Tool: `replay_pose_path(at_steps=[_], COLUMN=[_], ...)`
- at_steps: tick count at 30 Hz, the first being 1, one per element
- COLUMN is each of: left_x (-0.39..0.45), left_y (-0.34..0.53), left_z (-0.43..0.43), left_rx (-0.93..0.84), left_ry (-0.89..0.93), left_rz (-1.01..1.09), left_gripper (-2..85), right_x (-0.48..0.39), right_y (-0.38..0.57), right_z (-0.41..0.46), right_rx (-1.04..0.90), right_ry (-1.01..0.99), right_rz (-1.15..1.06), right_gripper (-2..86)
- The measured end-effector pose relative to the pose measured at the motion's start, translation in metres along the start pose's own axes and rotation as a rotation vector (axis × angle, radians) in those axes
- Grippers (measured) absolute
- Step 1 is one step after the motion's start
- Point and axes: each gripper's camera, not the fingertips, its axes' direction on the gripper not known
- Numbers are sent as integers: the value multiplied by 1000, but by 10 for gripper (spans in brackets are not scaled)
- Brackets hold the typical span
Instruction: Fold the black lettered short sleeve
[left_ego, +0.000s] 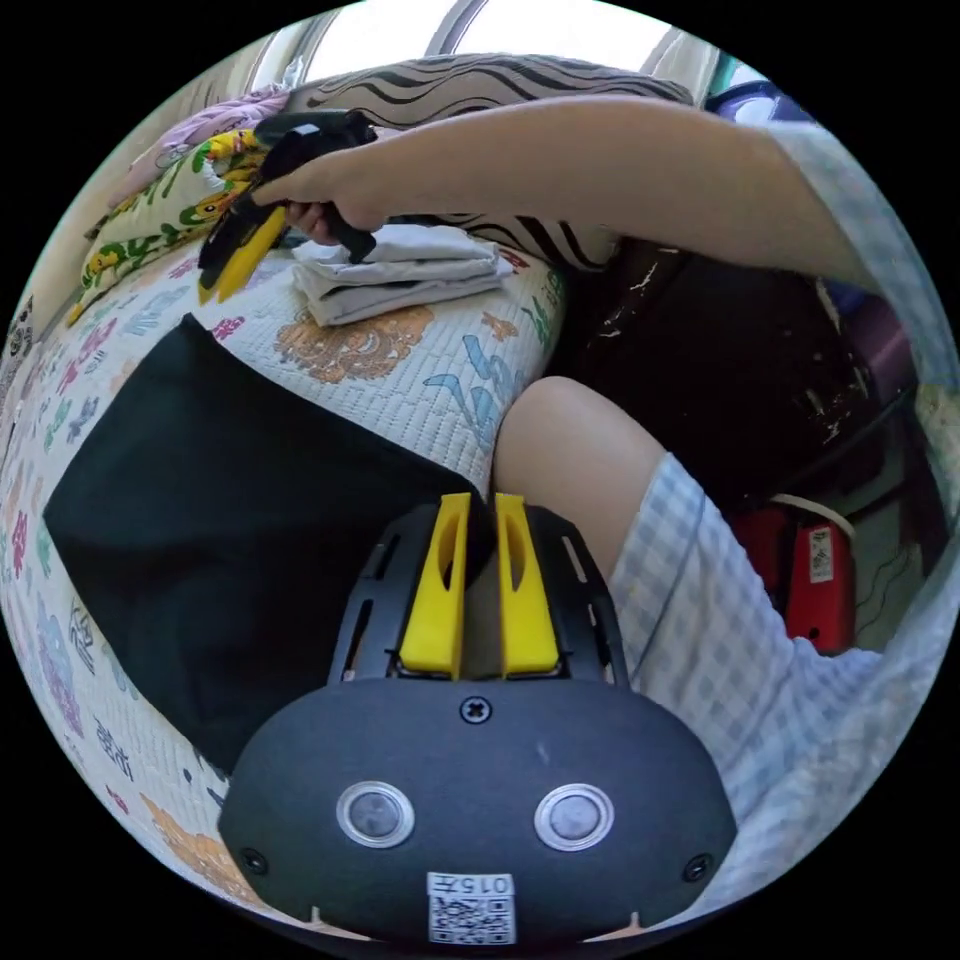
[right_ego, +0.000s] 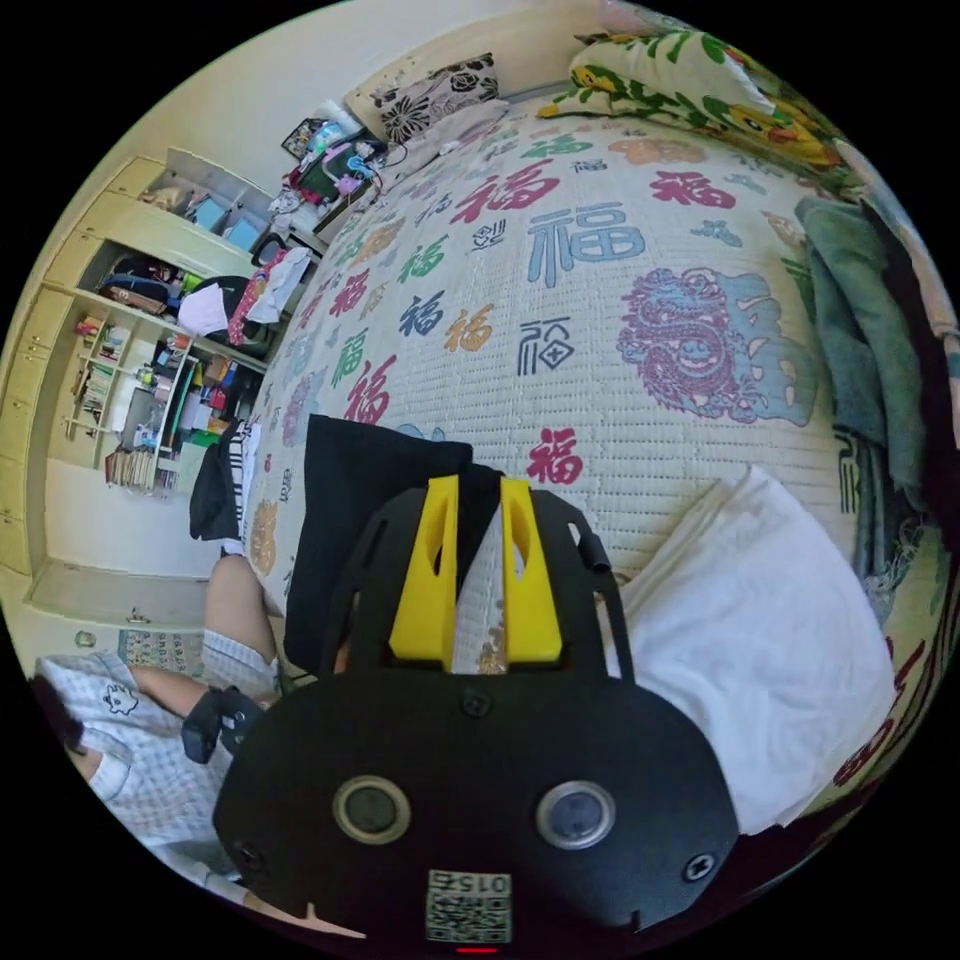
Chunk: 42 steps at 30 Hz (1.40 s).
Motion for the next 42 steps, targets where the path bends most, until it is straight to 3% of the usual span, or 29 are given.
replay_pose_path(at_steps=[4,8,11,14,20,23,28,31,36,42], left_x=[-29,-97,-154,-182,-204,-238,-350,-418,-505,-540], left_y=[-5,11,24,31,39,38,30,26,37,51], left_z=[-26,-76,-69,-42,-50,-85,-126,-125,-108,-109], left_rx=[29,223,131,-50,-62,75,286,310,346,369], left_ry=[176,9,-68,-83,-112,-181,-238,-166,132,108], left_rz=[-19,-242,-389,-383,-360,-404,-640,-762,-889,-914], left_gripper=[77,73,70,60,55,75,111,110,28,46], right_x=[-17,-36,-31,-19,3,14,44,60,79,91], right_y=[19,38,47,64,90,95,81,73,71,75], right_z=[-19,-11,16,17,-21,-46,-54,-47,-49,-55], right_rx=[46,13,-142,-118,-67,21,88,81,38,71], right_ry=[-31,-63,-90,27,104,145,3,-64,-34,-11], right_rz=[-85,-186,-192,-200,-143,-102,47,116,118,134], right_gripper=[81,65,31,2,9,59,101,79,15,17])
